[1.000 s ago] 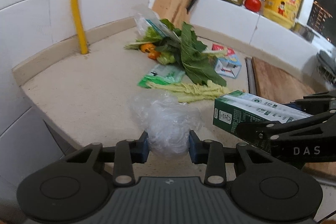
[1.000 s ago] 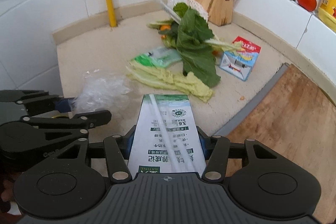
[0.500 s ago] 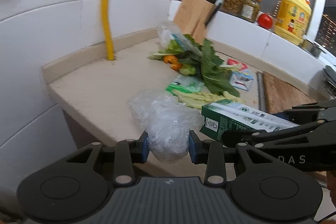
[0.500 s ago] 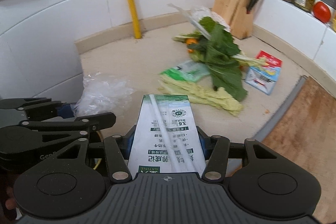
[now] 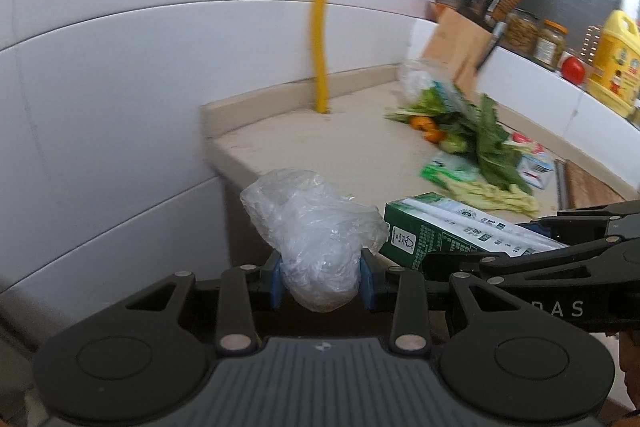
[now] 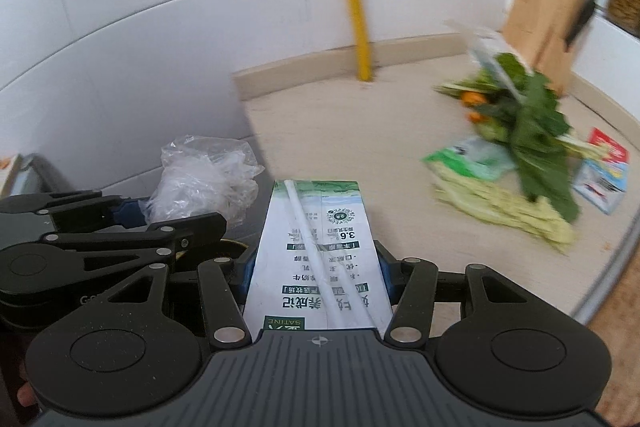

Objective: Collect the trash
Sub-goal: 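Carry the plastic bag and milk carton with both tools down to the bin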

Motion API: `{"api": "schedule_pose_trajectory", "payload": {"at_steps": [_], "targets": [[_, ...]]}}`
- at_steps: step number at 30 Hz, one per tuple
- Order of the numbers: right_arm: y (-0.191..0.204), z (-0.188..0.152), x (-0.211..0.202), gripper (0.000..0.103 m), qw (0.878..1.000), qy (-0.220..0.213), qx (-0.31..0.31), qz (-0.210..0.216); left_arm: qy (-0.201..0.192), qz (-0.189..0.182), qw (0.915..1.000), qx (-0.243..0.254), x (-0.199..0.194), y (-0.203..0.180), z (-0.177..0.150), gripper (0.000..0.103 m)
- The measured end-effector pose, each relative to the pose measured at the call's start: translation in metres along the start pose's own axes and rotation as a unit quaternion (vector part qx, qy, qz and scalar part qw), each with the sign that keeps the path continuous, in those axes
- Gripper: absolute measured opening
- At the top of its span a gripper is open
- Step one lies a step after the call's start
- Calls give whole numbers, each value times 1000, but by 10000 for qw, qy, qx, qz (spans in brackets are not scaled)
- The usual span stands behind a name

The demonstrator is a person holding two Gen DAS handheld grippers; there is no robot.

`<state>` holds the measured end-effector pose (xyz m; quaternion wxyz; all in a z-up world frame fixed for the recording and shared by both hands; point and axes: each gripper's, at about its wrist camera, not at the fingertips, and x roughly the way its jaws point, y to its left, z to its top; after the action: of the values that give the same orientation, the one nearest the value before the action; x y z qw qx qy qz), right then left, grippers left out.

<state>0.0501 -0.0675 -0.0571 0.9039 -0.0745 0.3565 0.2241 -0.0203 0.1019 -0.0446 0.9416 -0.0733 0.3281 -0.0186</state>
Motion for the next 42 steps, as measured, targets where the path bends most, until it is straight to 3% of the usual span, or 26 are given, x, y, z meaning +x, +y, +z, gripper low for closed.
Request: {"api": "schedule_pose_trajectory", "payload": {"at_steps": [19,29,42], "targets": [[67,13,36,61,9965,44,-459,699,29,843,9944,-636,-23,64,-18,31],[84,29,59,61,9888,170,-931,1154,134,1564,9799,-1228,-23,86,-19,31],[88,46,94,61,9736,596,-1500,1614,544,2042,9590,-1889,1,93,-32,31]]}}
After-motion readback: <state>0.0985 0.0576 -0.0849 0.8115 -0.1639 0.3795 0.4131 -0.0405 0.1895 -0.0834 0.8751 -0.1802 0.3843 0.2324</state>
